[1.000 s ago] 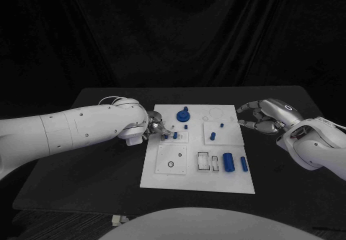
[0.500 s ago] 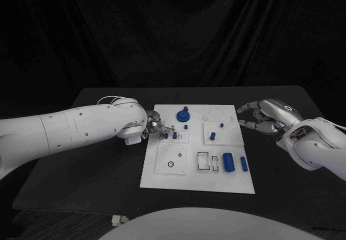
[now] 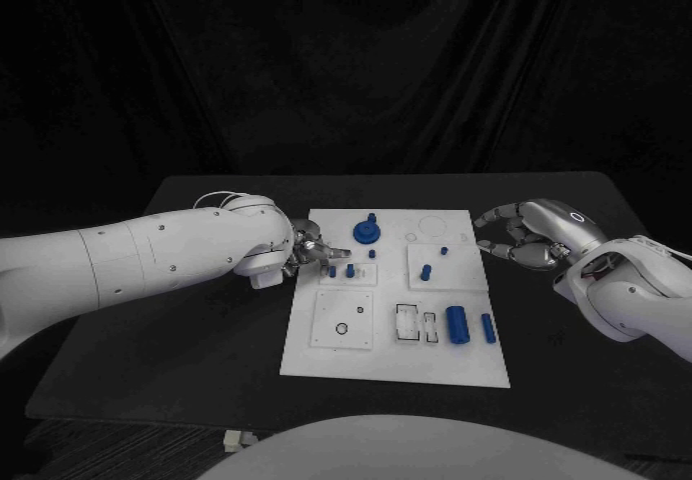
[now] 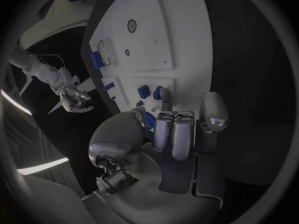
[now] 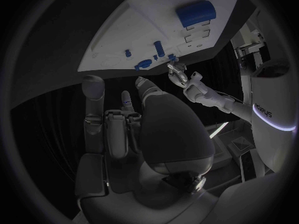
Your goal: Assemble the parts on the task board
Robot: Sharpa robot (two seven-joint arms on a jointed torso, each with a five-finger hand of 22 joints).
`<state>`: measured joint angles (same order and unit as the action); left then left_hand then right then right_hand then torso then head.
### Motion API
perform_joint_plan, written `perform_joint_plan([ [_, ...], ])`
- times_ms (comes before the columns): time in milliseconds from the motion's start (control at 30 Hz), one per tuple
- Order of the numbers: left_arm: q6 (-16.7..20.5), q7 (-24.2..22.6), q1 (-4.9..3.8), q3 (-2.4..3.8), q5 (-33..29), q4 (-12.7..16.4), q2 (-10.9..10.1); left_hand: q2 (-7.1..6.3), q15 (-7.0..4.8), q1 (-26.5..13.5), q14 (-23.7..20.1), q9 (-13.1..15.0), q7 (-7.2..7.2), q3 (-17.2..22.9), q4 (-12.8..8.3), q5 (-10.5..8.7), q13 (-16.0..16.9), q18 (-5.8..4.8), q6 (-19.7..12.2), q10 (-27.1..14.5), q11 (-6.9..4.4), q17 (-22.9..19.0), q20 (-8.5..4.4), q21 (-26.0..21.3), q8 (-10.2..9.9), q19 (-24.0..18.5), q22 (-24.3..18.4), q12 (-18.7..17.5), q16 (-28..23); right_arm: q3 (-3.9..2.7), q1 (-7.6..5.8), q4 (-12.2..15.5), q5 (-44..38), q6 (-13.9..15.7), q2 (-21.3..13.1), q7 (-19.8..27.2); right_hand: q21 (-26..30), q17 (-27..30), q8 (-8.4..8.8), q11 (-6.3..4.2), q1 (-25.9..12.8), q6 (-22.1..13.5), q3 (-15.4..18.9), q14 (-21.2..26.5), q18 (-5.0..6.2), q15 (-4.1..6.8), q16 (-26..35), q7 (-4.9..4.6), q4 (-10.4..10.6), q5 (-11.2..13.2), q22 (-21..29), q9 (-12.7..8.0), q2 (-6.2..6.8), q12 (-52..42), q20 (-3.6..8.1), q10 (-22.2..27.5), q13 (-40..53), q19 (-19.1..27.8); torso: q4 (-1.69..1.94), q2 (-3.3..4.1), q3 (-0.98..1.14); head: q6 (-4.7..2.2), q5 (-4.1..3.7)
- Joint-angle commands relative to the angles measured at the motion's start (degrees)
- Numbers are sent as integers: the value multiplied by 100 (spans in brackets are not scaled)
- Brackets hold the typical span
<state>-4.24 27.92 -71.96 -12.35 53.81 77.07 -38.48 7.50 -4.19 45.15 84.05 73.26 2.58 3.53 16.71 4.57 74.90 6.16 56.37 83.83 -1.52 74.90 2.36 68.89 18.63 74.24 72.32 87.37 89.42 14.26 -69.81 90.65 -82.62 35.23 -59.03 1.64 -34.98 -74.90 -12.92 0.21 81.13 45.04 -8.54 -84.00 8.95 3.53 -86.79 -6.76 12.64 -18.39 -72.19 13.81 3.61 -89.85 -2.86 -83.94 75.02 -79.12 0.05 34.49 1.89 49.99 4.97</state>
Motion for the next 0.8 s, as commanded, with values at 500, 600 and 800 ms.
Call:
perform_joint_plan([
  [500,2209,-2673,-296,7,1020,97,-239,-480,248,2371,83,-54,265,-276,-317,622,708,68,-1050,-224,281,861,199,-497,-289,-419,-99,-565,-314,-5,13,63,8,90,-91,-79,26,-1140,18,57,-3,51,-20,-510,-62,-42,24,12,14,-34,-6,-22,-29,-15,-15,-606,1498,-8,3,6,-5,1,-47],
  [600,2257,-3096,-324,7,1379,33,-185,-576,427,2875,-642,-109,449,-280,-386,248,190,95,-1588,-1106,430,293,343,-835,-308,-955,-154,-1201,-692,-5,13,69,11,91,-99,-79,19,-1143,18,57,-9,52,-20,-511,-63,-42,21,12,18,-33,-9,-24,-30,-15,-15,-606,1498,-10,13,2,-4,1,-63],
  [800,2097,-3915,-330,7,2064,-300,101,-634,650,3566,-2515,-303,584,-142,-546,151,-1620,88,-2256,-4008,640,-1025,513,-945,-247,-1465,78,-3557,-1614,-5,13,81,14,86,-104,-70,22,-1140,18,57,-14,54,-20,-510,-63,-43,24,12,21,-32,-9,-26,-30,-15,-15,-606,1498,-9,-13,8,3,1,-28],
])
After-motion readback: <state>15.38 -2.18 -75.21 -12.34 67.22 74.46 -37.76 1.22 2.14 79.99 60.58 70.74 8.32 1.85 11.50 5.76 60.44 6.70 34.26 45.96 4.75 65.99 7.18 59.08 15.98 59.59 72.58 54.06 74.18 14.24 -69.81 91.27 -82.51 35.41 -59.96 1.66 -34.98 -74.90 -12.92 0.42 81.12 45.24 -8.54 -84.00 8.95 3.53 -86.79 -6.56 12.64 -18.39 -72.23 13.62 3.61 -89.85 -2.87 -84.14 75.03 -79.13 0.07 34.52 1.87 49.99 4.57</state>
